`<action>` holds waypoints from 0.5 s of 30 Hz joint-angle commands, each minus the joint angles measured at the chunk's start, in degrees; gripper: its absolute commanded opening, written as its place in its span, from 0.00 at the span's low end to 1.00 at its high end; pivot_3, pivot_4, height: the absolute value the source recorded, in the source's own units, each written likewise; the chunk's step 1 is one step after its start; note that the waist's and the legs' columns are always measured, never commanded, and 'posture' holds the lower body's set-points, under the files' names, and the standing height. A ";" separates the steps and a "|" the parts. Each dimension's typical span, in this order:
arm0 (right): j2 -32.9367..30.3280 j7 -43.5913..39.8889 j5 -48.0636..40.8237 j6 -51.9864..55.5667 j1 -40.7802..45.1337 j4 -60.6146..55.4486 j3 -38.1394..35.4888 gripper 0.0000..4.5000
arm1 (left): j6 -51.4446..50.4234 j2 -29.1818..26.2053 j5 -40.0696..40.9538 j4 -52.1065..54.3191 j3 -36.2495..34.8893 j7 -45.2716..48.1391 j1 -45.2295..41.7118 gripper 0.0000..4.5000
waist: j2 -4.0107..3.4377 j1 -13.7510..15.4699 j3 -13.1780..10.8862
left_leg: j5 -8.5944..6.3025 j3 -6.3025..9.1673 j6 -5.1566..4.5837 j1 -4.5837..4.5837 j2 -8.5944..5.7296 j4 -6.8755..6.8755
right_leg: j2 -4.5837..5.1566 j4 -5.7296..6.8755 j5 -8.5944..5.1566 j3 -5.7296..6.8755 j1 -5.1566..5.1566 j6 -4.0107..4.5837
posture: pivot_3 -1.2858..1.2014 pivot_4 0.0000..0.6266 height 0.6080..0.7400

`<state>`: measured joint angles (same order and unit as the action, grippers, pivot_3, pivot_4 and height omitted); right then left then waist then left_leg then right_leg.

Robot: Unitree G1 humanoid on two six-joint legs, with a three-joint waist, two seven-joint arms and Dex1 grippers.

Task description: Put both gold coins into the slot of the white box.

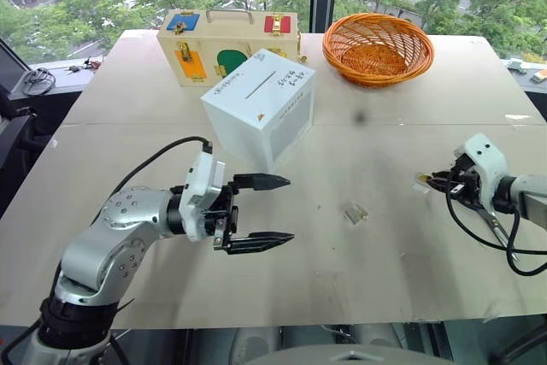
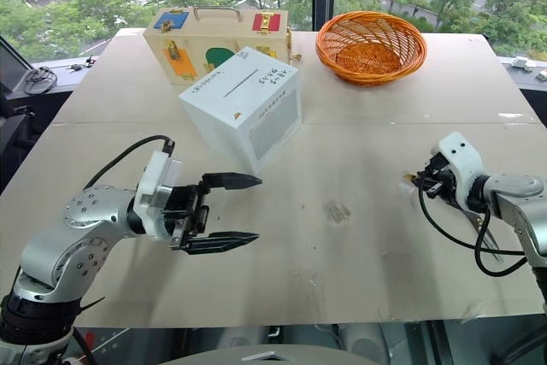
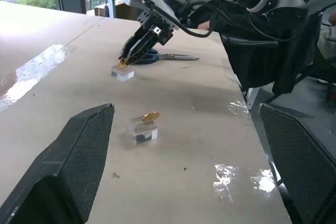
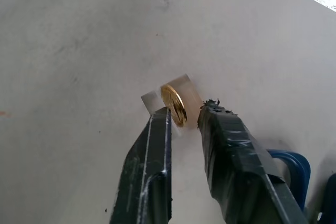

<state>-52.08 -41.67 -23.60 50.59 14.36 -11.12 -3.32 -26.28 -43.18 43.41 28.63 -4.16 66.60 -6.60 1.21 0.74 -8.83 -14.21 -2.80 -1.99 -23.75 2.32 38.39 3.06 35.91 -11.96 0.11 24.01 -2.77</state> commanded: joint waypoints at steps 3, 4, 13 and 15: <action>0.11 -1.13 0.76 -1.71 1.11 0.22 -0.52 0.20 | -0.48 -0.43 1.62 2.60 -1.38 -1.08 -0.21 1.00 | 0.00 0.07 0.00 | 0.00 0.00 0.00 0.00 0.00 0.00 | 0.00 0.00 0.00 0.00 0.00 0.00 | 0.52 0.24 1.00; 0.17 -1.28 0.85 -1.85 1.17 0.38 -0.46 0.20 | -0.57 -0.44 1.63 2.62 -1.39 -1.21 -0.32 1.00 | 0.00 0.08 0.00 | 0.00 -0.01 0.00 -0.01 0.00 0.00 | 0.00 0.00 0.00 0.00 0.00 0.00 | 0.52 0.24 1.00; -0.02 -2.15 1.21 -2.15 0.98 0.62 -0.83 0.01 | -1.04 -0.44 2.05 2.95 -1.13 -2.28 -1.02 1.00 | 0.00 0.01 0.00 | 0.00 -0.02 0.00 0.01 0.00 0.00 | -0.01 0.01 0.00 0.00 0.00 0.00 | 0.52 0.24 1.00; -0.19 -2.32 1.02 -1.86 0.94 0.29 -1.09 0.01 | -1.18 -0.42 2.13 2.88 -1.05 -2.40 -1.21 1.00 | 0.00 0.04 0.00 | 0.00 -0.01 0.00 0.01 0.00 0.00 | -0.01 0.01 0.00 0.00 0.00 0.00 | 0.52 0.24 1.00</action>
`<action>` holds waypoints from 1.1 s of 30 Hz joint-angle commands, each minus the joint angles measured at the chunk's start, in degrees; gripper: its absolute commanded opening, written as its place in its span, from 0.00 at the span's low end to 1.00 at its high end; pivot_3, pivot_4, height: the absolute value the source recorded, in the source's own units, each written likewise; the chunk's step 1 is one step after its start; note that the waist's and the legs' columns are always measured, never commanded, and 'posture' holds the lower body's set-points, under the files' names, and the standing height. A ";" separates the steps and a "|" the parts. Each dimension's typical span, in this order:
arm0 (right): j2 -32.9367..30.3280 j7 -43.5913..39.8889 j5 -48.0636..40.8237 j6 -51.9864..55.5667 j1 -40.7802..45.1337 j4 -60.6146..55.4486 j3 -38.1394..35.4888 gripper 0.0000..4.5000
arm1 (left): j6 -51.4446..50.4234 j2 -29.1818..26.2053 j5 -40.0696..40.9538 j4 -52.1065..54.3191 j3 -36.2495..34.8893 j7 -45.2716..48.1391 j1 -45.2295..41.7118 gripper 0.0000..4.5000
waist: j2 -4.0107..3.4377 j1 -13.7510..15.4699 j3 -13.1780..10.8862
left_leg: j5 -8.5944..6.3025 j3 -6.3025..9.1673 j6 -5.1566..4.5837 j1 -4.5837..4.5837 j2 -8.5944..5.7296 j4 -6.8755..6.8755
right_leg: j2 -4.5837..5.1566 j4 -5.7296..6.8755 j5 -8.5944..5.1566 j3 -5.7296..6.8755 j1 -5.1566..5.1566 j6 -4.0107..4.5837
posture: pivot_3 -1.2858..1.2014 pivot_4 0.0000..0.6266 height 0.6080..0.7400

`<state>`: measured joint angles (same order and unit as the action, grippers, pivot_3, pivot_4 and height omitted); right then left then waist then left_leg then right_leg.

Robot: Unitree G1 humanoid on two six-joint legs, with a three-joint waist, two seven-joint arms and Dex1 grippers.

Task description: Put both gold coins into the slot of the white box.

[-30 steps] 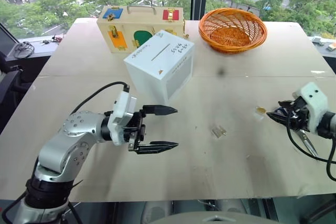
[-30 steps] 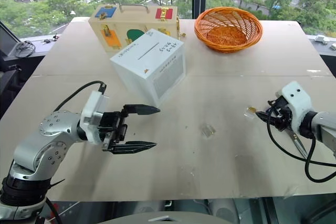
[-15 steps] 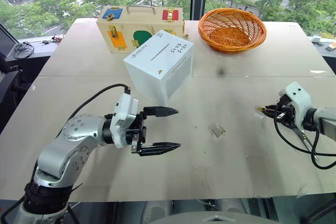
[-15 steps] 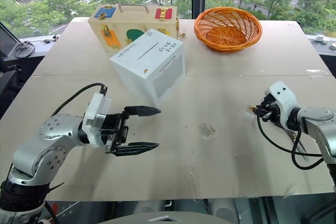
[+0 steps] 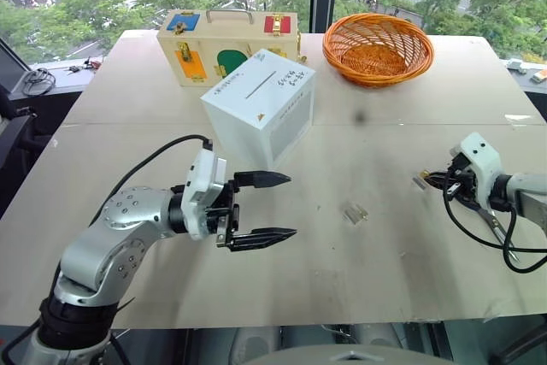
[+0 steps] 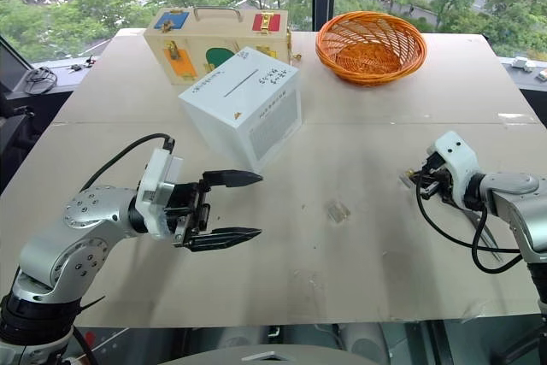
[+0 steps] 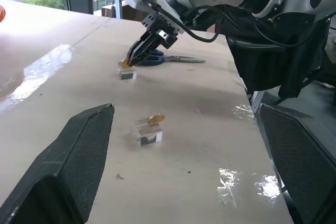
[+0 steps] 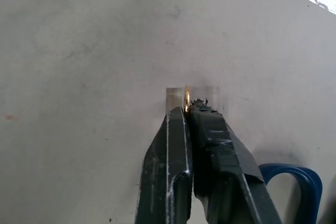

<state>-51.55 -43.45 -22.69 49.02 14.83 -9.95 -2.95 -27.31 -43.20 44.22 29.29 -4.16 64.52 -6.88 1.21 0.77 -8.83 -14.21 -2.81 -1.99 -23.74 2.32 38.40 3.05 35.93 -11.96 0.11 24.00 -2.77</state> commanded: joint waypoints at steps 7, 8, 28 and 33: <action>-1.06 -1.57 -3.12 1.79 0.74 -3.36 -5.04 0.01 | -7.29 1.21 7.01 1.68 -1.18 -6.86 -4.62 1.00 | 0.00 0.04 0.00 | 0.00 0.03 0.00 0.00 0.00 0.00 | 0.00 0.00 0.00 0.01 -0.01 -0.01 | 0.52 0.24 1.00; -0.99 -1.97 -4.87 2.92 0.87 -4.35 -6.79 0.01 | -8.93 1.64 8.33 1.13 -1.18 -8.27 -5.80 1.00 | 0.01 0.03 -0.01 | 0.00 0.04 0.00 0.00 0.00 0.00 | 0.00 0.00 0.00 0.00 -0.01 -0.01 | 0.52 0.24 1.00; 7.11 15.75 -45.54 19.69 16.31 -33.10 -10.28 0.00 | -17.27 9.13 11.57 -10.15 5.03 -6.02 -24.95 0.58 | 0.03 0.01 -0.02 | 0.00 0.09 0.00 -0.01 0.00 0.01 | -0.04 0.01 0.05 0.00 -0.04 -0.06 | 0.52 0.24 1.00; 7.07 19.48 -48.79 18.75 17.82 -33.07 -8.26 0.00 | -17.37 9.71 10.71 -10.80 5.56 -4.92 -25.61 0.37 | 0.04 -0.05 -0.03 | 0.00 0.08 0.00 -0.06 -0.01 0.01 | -0.03 0.00 0.06 0.02 -0.02 -0.07 | 0.52 0.24 1.00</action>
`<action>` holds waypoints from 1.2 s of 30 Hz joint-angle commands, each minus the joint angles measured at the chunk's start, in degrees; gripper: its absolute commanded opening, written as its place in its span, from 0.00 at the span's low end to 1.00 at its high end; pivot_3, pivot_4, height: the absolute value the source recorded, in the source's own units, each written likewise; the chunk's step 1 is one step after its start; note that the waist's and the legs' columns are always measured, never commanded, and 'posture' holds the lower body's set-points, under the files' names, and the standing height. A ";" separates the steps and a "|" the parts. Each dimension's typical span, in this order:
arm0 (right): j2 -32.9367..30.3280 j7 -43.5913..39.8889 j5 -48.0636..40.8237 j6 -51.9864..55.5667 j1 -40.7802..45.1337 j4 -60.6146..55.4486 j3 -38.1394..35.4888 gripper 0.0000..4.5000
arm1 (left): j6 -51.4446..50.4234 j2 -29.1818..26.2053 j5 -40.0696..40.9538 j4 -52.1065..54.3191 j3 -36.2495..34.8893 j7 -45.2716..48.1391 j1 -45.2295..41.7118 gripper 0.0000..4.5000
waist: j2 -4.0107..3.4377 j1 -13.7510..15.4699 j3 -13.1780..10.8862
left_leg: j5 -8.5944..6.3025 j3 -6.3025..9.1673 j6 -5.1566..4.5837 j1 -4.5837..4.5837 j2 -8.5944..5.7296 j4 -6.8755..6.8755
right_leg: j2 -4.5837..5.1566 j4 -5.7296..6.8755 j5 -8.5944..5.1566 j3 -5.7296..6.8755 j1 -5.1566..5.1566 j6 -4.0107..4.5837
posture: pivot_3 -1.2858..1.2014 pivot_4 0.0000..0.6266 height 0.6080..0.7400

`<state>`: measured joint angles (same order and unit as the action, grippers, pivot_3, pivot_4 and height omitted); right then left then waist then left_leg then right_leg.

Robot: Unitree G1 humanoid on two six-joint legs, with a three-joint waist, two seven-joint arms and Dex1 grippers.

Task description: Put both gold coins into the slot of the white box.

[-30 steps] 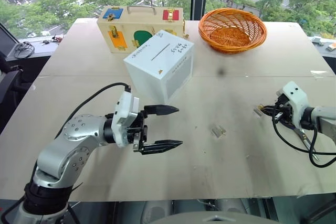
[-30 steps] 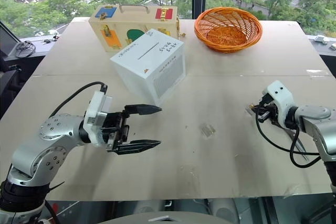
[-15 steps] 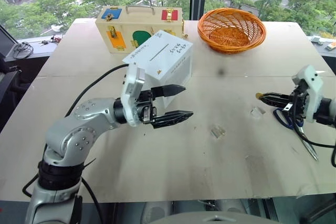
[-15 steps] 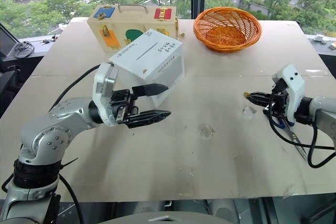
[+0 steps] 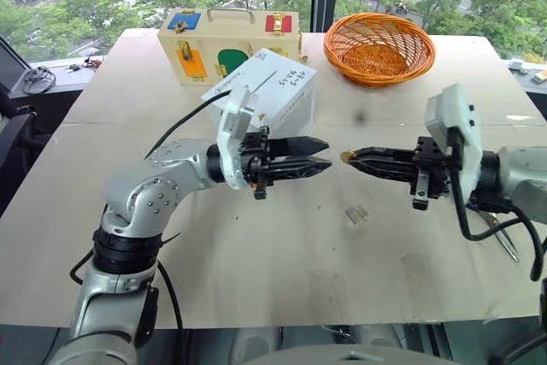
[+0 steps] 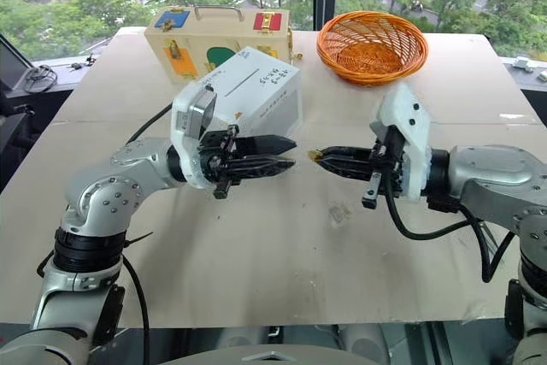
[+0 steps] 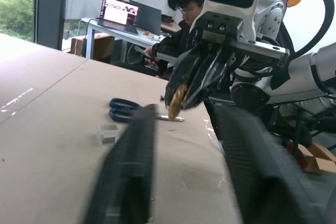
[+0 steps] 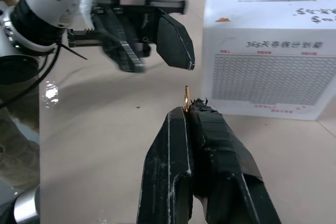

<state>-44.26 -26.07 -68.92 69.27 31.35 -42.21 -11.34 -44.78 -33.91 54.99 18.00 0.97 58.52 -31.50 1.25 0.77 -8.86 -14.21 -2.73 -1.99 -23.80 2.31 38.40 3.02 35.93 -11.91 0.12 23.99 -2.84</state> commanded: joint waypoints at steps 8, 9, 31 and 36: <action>-1.72 3.97 -5.80 -3.35 2.02 -0.84 1.79 0.00 | -0.15 1.15 -0.57 1.06 0.08 0.98 -0.59 0.37 | 0.00 -0.06 0.00 | 0.00 0.02 0.00 0.01 0.01 0.00 | 0.00 0.01 -0.01 0.00 0.00 0.02 | 0.52 0.24 1.00; -1.89 4.04 -6.14 -3.61 2.16 -0.82 1.97 0.00 | -0.18 1.17 -0.57 1.11 0.05 0.96 -0.53 0.37 | 0.00 -0.06 0.00 | 0.00 0.02 0.00 0.01 0.01 0.00 | 0.00 0.01 -0.01 0.00 0.00 0.02 | 0.52 0.24 1.00; -4.55 6.54 -11.71 -7.05 3.17 -0.51 4.95 0.00 | -0.45 1.33 -0.39 1.98 0.21 4.45 2.26 0.00 | 0.00 -0.05 0.00 | 0.00 0.03 0.00 0.01 0.02 0.00 | 0.01 0.01 -0.04 -0.01 0.01 0.07 | 0.52 0.24 1.00; -4.08 7.04 -14.41 -8.97 2.41 0.62 3.21 0.14 | -0.87 1.72 0.70 1.21 -1.14 4.50 2.27 0.00 | 0.00 -0.05 0.00 | 0.00 0.04 0.00 0.01 0.02 0.00 | 0.01 0.01 -0.04 -0.01 0.01 0.07 | 0.52 0.24 1.00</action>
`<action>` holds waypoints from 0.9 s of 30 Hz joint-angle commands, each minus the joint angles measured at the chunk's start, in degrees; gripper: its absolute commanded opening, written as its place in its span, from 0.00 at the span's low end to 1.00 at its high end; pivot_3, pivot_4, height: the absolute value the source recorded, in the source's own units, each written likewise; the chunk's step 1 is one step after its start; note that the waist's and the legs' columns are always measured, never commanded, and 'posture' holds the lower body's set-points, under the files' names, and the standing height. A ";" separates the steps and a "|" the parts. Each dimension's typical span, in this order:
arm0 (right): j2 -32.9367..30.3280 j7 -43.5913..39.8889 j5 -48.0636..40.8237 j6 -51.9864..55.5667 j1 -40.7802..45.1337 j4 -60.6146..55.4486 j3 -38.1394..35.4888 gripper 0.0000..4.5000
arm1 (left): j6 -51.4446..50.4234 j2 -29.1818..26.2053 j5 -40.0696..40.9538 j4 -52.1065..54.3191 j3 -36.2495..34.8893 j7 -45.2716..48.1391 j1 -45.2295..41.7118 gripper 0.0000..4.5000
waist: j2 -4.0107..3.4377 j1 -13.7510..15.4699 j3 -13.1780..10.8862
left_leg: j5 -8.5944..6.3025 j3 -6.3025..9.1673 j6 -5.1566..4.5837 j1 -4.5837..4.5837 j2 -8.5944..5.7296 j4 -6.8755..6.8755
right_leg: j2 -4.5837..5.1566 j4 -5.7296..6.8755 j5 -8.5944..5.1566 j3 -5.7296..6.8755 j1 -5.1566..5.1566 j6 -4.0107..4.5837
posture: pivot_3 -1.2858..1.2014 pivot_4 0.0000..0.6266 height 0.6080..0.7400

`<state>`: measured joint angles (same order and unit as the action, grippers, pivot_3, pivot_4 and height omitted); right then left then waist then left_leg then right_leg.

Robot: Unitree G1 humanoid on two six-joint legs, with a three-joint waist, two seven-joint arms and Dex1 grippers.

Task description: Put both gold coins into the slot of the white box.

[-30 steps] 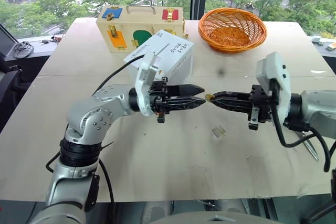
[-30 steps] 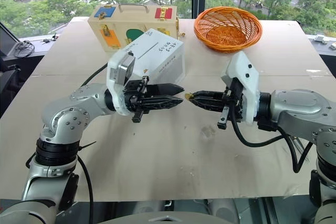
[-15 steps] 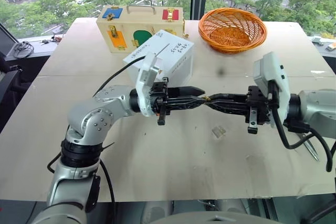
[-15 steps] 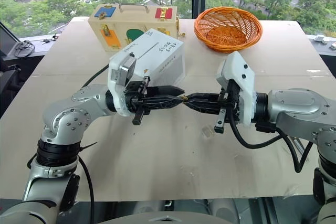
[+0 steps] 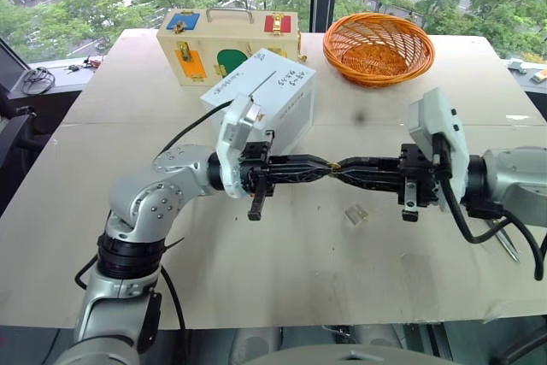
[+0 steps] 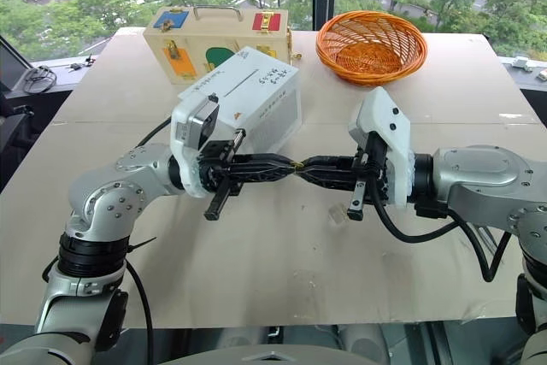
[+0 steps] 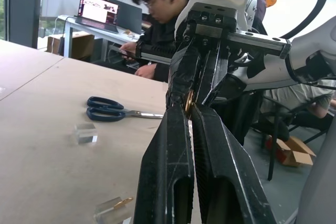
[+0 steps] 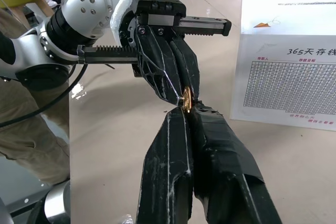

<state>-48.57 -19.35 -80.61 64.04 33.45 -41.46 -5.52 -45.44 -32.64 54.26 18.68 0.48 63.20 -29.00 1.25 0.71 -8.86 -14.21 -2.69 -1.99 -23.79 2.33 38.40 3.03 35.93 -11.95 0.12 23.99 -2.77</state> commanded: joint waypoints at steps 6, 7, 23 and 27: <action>-3.00 -0.14 -2.73 -5.96 -3.41 0.60 -6.81 0.73 | -2.53 -0.60 4.78 0.10 -4.21 -1.59 -0.29 0.00 | 0.02 0.07 -0.01 | 0.00 0.02 0.00 -0.01 0.00 0.00 | 0.01 -0.01 0.00 0.00 0.00 -0.01 | 0.52 0.24 1.00; -4.04 -0.70 -2.29 -6.17 -4.54 0.51 -7.86 0.85 | -3.08 -0.71 5.56 -0.15 -5.12 -2.42 -0.43 0.00 | 0.02 0.04 -0.01 | 0.00 0.03 0.00 -0.02 0.00 0.00 | 0.01 -0.01 0.00 0.00 0.00 -0.01 | 0.52 0.24 1.00; -6.18 -17.31 20.01 -24.44 -29.06 -7.81 -30.70 0.99 | -14.06 -8.51 -8.77 -15.99 -8.98 -33.67 -28.05 0.00 | 0.28 -0.02 -0.16 | 0.00 0.00 0.00 0.07 -0.04 0.02 | -0.04 -0.02 0.12 -0.01 -0.14 -0.27 | 0.52 0.24 1.00; -5.68 -18.82 24.94 -28.08 -30.29 -8.07 -27.81 0.99 | -18.62 -10.39 -12.52 -27.13 -4.00 -29.11 -37.11 0.00 | 0.27 0.03 -0.16 | 0.00 0.03 0.01 0.07 -0.04 -0.01 | -0.07 -0.01 0.02 0.03 -0.12 -0.42 | 0.52 0.24 1.00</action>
<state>-54.52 -37.57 -58.02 38.62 3.16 -48.66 -33.79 -62.67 -41.95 43.49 -5.36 -4.83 32.02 -63.32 1.52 0.74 -9.03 -14.21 -2.66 -1.98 -23.73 2.29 38.39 2.96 35.92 -11.92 0.15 23.88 -3.17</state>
